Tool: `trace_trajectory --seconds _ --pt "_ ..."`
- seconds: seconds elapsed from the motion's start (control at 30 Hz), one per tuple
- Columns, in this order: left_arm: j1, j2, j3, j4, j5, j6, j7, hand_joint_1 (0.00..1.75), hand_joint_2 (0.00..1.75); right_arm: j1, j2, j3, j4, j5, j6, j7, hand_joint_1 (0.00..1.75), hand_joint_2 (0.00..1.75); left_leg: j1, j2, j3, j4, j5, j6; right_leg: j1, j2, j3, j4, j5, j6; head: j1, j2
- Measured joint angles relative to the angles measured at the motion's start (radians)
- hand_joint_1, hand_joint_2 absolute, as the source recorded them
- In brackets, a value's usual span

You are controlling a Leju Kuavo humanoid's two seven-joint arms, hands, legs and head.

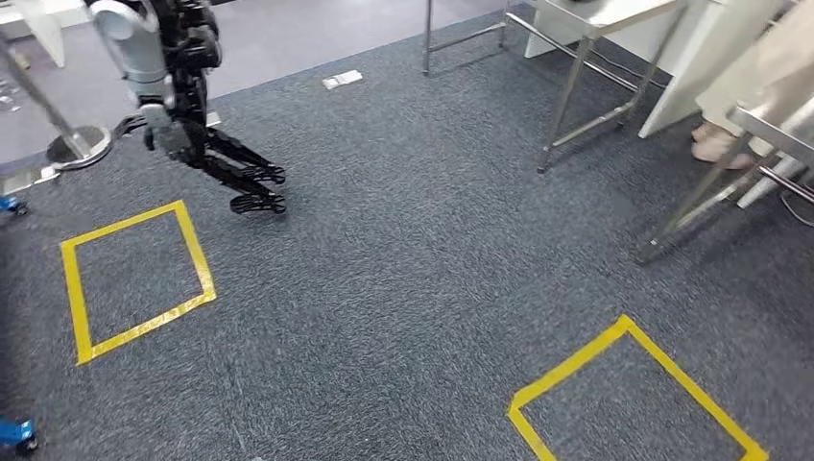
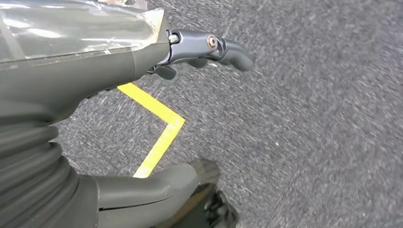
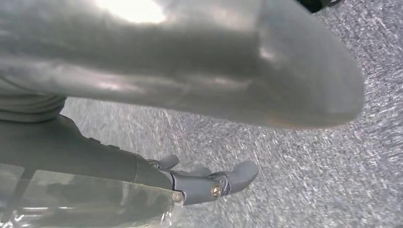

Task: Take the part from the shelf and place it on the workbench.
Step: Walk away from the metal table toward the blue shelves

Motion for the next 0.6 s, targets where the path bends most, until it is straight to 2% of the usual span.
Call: trace_trajectory --seconds 0.03,0.07,0.1,0.17,0.2,0.23,0.27,0.3,0.33,0.37,0.4,0.43,0.47,0.53,0.57,0.6 --pt "-0.001 0.0 -0.001 0.0 0.0 0.0 0.001 0.0 1.75 -0.002 0.0 0.0 0.0 0.0 0.0 0.0 0.0 0.0 -0.001 -0.013 0.0 -0.003 0.002 0.007 0.001 -0.008 0.005 0.0 -0.002 0.005 0.002 0.0" --pt "0.0 0.001 -0.001 0.0 0.0 -0.001 0.002 0.0 1.75 -0.004 -0.001 0.0 0.0 0.0 0.0 0.0 0.0 0.0 0.0 -0.024 0.002 -0.008 0.006 0.014 0.0 0.0 0.004 0.007 -0.008 0.009 0.003 0.0" --pt "0.0 0.001 -0.002 0.0 0.0 -0.001 0.003 0.0 1.75 -0.005 -0.001 0.0 0.0 0.0 0.0 0.0 0.0 0.0 0.002 -0.034 0.004 -0.015 0.012 0.021 -0.001 0.022 -0.004 0.03 -0.022 0.011 0.003 0.0" --pt "-0.002 0.0 -0.003 0.0 0.0 -0.002 0.003 0.0 1.75 -0.004 -0.002 0.0 0.0 0.0 0.0 0.0 0.0 0.0 0.006 -0.056 0.005 -0.024 0.02 0.032 -0.008 0.081 -0.058 0.142 -0.076 0.006 0.01 0.0" --pt "-0.003 -0.001 -0.004 0.0 0.0 -0.002 0.003 0.0 1.75 -0.002 -0.002 0.0 0.0 0.0 0.0 -0.001 0.0 0.0 0.007 -0.068 0.003 -0.024 0.021 0.034 -0.01 0.098 -0.096 0.219 -0.107 0.003 0.014 0.0" --pt "-0.004 -0.001 -0.004 0.0 0.0 -0.003 0.004 0.0 1.75 0.0 -0.002 0.0 0.0 0.0 0.0 0.0 0.0 0.0 0.006 -0.082 0.002 -0.023 0.021 0.034 -0.013 0.105 -0.13 0.284 -0.127 0.005 0.018 0.0" --pt "-0.003 -0.002 -0.004 0.0 0.0 -0.003 0.004 0.0 1.75 0.002 -0.002 0.0 0.0 0.0 0.0 0.0 0.0 0.0 0.006 -0.097 0.001 -0.023 0.021 0.034 -0.016 0.108 -0.151 0.318 -0.132 0.012 0.02 0.0" --pt "-0.002 -0.002 -0.004 0.0 0.0 -0.003 0.004 0.0 1.75 0.003 -0.003 0.0 0.0 0.0 0.0 0.001 0.0 0.0 0.007 -0.112 0.001 -0.021 0.021 0.033 -0.02 0.109 -0.152 0.311 -0.119 0.022 0.022 0.0" --pt "-0.001 -0.002 -0.005 0.0 -0.002 -0.003 0.004 0.0 1.75 0.004 -0.003 0.0 0.0 0.001 0.0 0.003 0.0 0.0 0.008 -0.126 0.002 -0.018 0.02 0.031 -0.025 0.112 -0.132 0.261 -0.091 0.035 0.023 0.0" --pt "-0.001 -0.002 -0.006 0.0 -0.005 -0.002 0.004 0.0 1.75 0.004 -0.003 0.0 0.0 0.002 0.0 0.005 0.0 0.0 0.009 -0.14 0.001 -0.014 0.018 0.027 -0.032 0.124 -0.1 0.187 -0.056 0.048 0.025 0.0" --pt "-0.001 -0.002 -0.007 0.0 -0.011 -0.002 0.004 0.0 1.75 0.003 -0.003 0.0 0.0 0.004 0.001 0.007 0.0 0.0 0.008 -0.153 -0.002 -0.005 0.014 0.02 -0.036 0.142 -0.072 0.117 -0.026 0.054 0.029 0.0" --pt "-0.001 -0.002 -0.009 0.0 -0.019 0.0 0.004 0.0 1.75 0.003 -0.002 0.001 0.0 0.006 0.001 0.008 0.0 0.0 0.007 -0.163 -0.005 0.002 0.01 0.013 -0.038 0.154 -0.053 0.068 -0.007 0.053 0.03 0.0" --pt "-0.001 -0.001 -0.013 0.0 -0.029 0.002 0.003 0.0 1.75 0.001 -0.002 0.001 0.001 0.007 0.002 0.01 0.0 0.0 0.006 -0.171 -0.01 0.008 0.007 0.006 -0.037 0.163 -0.044 0.044 0.001 0.046 0.03 0.0" --pt "0.0 0.0 -0.024 0.0 -0.046 0.002 0.002 0.0 1.75 -0.001 -0.001 0.001 0.001 0.007 0.002 0.012 0.0 0.0 0.009 -0.183 -0.017 0.011 0.006 -0.006 -0.032 0.152 -0.042 0.043 0.004 0.025 0.024 0.0" --pt "0.001 0.0 -0.03 0.0 -0.052 -0.002 0.001 0.0 1.75 -0.003 -0.001 0.002 0.001 0.007 0.001 0.012 0.0 0.0 0.011 -0.176 -0.021 0.017 0.003 -0.01 -0.033 0.143 -0.04 0.044 0.006 0.017 0.021 0.0" --pt "0.0 0.001 -0.034 0.0 -0.054 -0.007 0.0 0.0 1.75 -0.003 -0.001 0.002 0.001 0.007 0.001 0.012 0.0 0.0 0.012 -0.156 -0.03 0.035 -0.009 -0.014 -0.034 0.133 -0.039 0.043 0.008 0.008 0.015 0.0"
